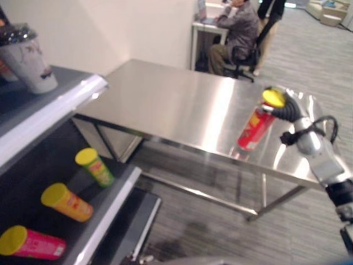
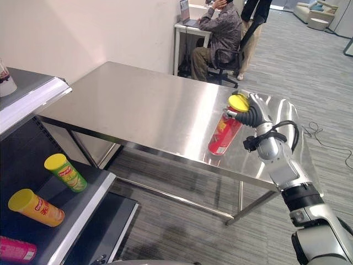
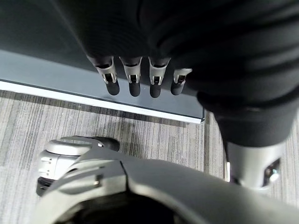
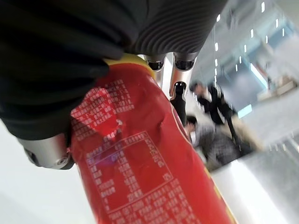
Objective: Put the goods on the table back onto the shelves and tidy them up.
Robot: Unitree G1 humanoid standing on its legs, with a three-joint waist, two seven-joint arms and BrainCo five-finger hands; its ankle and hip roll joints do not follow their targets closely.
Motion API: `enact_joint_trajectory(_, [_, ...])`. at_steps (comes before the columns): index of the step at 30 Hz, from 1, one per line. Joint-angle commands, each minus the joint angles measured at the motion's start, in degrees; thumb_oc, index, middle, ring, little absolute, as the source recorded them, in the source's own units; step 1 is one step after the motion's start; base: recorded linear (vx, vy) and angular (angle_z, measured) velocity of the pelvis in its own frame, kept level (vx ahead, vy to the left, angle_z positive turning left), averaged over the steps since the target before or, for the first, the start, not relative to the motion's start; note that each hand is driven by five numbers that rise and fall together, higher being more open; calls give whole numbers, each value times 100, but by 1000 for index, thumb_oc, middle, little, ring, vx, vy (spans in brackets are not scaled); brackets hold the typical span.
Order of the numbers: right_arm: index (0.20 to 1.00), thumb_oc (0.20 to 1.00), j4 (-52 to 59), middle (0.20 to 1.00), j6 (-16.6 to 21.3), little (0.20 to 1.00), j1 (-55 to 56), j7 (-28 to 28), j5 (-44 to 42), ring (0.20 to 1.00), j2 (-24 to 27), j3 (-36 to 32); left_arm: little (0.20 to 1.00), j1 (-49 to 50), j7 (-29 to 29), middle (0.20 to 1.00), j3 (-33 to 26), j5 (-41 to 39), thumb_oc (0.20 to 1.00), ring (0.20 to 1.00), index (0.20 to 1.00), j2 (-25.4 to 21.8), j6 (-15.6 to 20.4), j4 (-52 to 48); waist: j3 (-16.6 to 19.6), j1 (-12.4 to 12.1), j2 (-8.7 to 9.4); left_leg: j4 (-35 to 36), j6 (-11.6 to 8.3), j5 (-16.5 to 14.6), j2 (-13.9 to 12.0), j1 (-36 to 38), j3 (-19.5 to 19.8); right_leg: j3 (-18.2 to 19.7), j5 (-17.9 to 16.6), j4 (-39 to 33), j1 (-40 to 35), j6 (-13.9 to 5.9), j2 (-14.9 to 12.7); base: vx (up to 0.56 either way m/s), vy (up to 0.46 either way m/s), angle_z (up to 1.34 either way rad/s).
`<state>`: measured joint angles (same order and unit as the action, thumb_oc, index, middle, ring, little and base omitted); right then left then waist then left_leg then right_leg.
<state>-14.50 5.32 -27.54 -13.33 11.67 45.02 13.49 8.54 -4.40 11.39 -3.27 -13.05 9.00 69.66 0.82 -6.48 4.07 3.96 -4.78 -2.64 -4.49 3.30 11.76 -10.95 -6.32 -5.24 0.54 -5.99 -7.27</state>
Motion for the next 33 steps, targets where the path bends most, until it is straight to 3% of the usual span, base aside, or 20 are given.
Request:
enact_joint_trajectory(1, [200,200,769,200,127,200,-32,-490,491,200,378,-726,1000,-184,-89,1000,207,436,1000,1000,1000,78,32,399,-47,-152,-90,104,224,-41,188,-87,70,18,659,24,-451,-311,-100,-9,38,0])
enact_joint_trajectory(8, [200,200,1540,200,143,200,414,-614,777,200,218,-1219,1000,-138,-131,1000,176,562,1000,1000,1000,78,10,371,-76,-175,-186,104,322,-28,298,-82,145,-36,690,346,-377,-344,-246,-33,38,3])
enact_joint_trajectory(10, [200,200,1819,200,192,200,493,-574,704,200,146,-1305,1000,-144,-144,1000,145,533,1000,1000,1000,26,-13,291,-211,-172,-308,104,403,61,306,-101,208,4,813,1153,-39,-353,-299,-111,25,4])
enact_joint_trajectory(13, [200,200,2047,200,201,200,683,-558,603,200,143,-1532,1000,-206,-164,1000,141,483,1000,1000,1000,-48,-55,255,-406,-22,-422,104,358,240,341,-175,487,573,943,1887,346,-448,-146,-107,-33,20])
enact_joint_trajectory(15, [200,200,2260,200,213,200,1021,-520,532,200,136,-1826,1000,-253,-178,1000,120,423,1000,1000,1000,-65,-63,248,-445,123,-418,104,225,339,350,-255,709,1192,1097,1847,363,-399,61,-51,-124,77])
enact_joint_trajectory(16, [200,200,2273,200,209,200,1039,-514,532,200,134,-1841,1000,-253,-177,1000,128,422,1000,1000,1000,-69,-64,250,-425,122,-414,104,229,303,347,-249,710,1180,1131,1839,350,-394,62,-84,-213,112])
enact_joint_trajectory(17, [200,200,2531,200,244,200,1531,-483,467,200,174,-2243,1000,-292,-163,1000,125,389,1000,1000,1000,-99,-67,199,-475,268,-372,104,93,424,358,-389,987,1550,1302,1676,247,-276,266,-51,-158,115])
enact_joint_trajectory(19, [200,200,2648,200,276,200,1694,-457,464,200,227,-2406,1000,-296,-145,1000,125,371,1000,1000,1000,-115,-67,168,-463,275,-361,104,30,513,356,-508,1070,1489,1302,1527,205,-226,288,-132,-209,156])
enact_joint_trajectory(21, [200,200,2735,200,325,200,1791,-475,559,200,279,-2524,1000,-235,-162,1000,87,360,1000,1000,1000,-49,-88,228,-381,280,-349,104,-127,684,241,-888,1166,1031,1405,959,-95,-138,284,-252,-377,153])
enact_joint_trajectory(23, [200,200,2876,200,385,200,1916,-489,508,200,309,-2603,1000,-162,-205,1000,-9,291,1000,1000,1000,94,-98,258,-397,262,-354,104,-322,821,51,-1220,1105,986,1350,512,-249,-20,462,-331,-401,72])
enact_joint_trajectory(25, [200,200,2967,200,416,200,2020,-506,411,200,335,-2727,1000,-158,-225,1000,52,359,1000,1000,1000,164,-87,246,-444,282,-376,104,-380,826,11,-1438,1124,1012,1330,350,-278,77,627,-290,-263,8])
enact_joint_trajectory(27, [200,200,3153,200,486,200,2191,-531,242,200,271,-2853,1000,-189,-244,1000,17,373,1000,1000,1000,214,-108,222,-574,313,-368,104,-231,817,242,-1745,740,1043,1366,287,-322,169,768,-265,-171,27])
enact_joint_trajectory(29, [200,200,3333,200,527,200,2318,-476,151,200,153,-2872,1000,-137,-273,1000,-215,238,1000,1000,1000,271,-126,243,-641,303,-334,0,42,875,339,-1650,91,893,1283,244,-316,179,742,-280,-52,95])
enact_joint_trajectory(31, [200,200,3525,200,683,200,2546,-349,-22,200,-105,-2932,1000,-26,-270,1000,-368,232,1000,1000,1000,369,-114,284,-634,330,-304,-635,146,693,532,-1472,-136,621,1090,218,-208,205,572,-290,31,49])
enact_joint_trajectory(33, [200,200,3652,200,803,200,2706,-166,-191,200,-313,-2899,1000,-3,-260,1000,-345,366,1000,1000,1000,418,-103,322,-613,416,-251,-988,184,289,472,-1185,-251,460,983,271,-102,193,436,-197,27,57])
